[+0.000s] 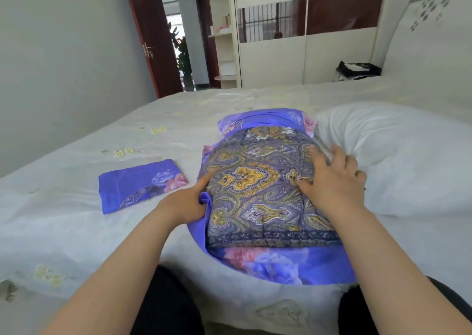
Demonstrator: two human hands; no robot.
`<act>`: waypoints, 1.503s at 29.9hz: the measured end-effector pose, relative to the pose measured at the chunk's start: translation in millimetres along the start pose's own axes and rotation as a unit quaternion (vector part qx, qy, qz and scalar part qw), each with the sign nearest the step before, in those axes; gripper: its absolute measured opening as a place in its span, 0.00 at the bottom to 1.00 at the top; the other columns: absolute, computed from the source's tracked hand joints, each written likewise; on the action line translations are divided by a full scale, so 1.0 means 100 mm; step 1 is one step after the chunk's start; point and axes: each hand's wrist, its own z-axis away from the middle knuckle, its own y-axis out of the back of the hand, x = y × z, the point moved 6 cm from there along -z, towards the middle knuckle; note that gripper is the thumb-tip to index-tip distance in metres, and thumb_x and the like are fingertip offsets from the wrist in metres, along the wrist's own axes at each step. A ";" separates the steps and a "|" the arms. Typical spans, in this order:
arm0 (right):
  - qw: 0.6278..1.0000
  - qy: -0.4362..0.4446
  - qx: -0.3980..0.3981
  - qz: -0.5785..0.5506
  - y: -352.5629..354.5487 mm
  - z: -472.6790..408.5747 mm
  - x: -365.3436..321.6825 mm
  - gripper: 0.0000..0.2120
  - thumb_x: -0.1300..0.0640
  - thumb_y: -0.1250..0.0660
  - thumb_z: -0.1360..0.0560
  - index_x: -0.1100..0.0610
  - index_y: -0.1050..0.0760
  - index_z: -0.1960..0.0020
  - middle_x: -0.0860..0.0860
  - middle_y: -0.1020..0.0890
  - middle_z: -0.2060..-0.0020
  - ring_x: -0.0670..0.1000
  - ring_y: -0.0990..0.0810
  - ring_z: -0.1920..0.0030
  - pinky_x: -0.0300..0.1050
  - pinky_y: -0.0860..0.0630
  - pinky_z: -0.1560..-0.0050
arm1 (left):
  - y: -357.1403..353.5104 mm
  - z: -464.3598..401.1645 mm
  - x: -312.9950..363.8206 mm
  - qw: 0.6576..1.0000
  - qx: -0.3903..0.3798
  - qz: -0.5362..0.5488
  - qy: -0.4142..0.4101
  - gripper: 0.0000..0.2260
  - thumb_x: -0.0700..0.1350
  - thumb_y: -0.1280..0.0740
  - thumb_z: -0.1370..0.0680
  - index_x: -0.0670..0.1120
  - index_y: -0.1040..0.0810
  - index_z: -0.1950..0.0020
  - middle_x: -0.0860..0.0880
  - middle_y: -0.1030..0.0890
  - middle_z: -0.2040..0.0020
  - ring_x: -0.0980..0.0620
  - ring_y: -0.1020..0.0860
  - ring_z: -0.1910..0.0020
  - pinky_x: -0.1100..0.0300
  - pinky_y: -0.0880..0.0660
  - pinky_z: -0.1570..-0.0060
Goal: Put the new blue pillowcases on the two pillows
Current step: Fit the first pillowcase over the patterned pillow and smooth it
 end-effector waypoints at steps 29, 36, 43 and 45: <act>0.996 0.022 -0.083 -0.008 -1.31 -2.03 -0.78 0.18 0.49 0.42 0.22 0.60 0.33 0.38 0.58 0.21 0.47 0.60 0.22 0.47 0.47 0.32 0.59 | 0.13 -2.54 0.67 0.977 0.202 -0.063 -0.001 0.15 0.50 0.39 0.25 0.48 0.28 0.39 0.45 0.25 0.42 0.42 0.27 0.41 0.51 0.31 0.47; 0.972 0.000 0.230 -0.055 -1.16 -2.04 -0.76 0.20 0.54 0.33 0.34 0.56 0.26 0.42 0.57 0.24 0.46 0.60 0.26 0.48 0.53 0.31 0.51 | 0.22 -2.18 0.79 0.893 0.412 0.061 -0.173 0.07 0.45 0.42 0.31 0.44 0.28 0.66 0.45 0.26 0.71 0.44 0.26 0.72 0.61 0.38 0.71; 0.978 0.058 -0.006 -0.201 -1.05 -1.83 -0.83 0.09 0.54 0.42 0.26 0.56 0.26 0.57 0.57 0.20 0.61 0.61 0.24 0.58 0.48 0.32 0.62 | 0.15 -2.09 0.66 0.899 0.407 0.085 -0.133 0.11 0.49 0.39 0.31 0.45 0.26 0.54 0.46 0.24 0.56 0.44 0.27 0.57 0.53 0.30 0.60; 0.973 0.076 -0.106 -0.188 -1.05 -1.81 -0.87 0.14 0.53 0.42 0.25 0.56 0.33 0.68 0.53 0.27 0.70 0.59 0.28 0.63 0.45 0.35 0.67 | 0.15 -2.05 0.64 0.889 0.420 0.073 -0.164 0.14 0.45 0.41 0.32 0.45 0.23 0.49 0.47 0.22 0.51 0.44 0.28 0.52 0.54 0.32 0.52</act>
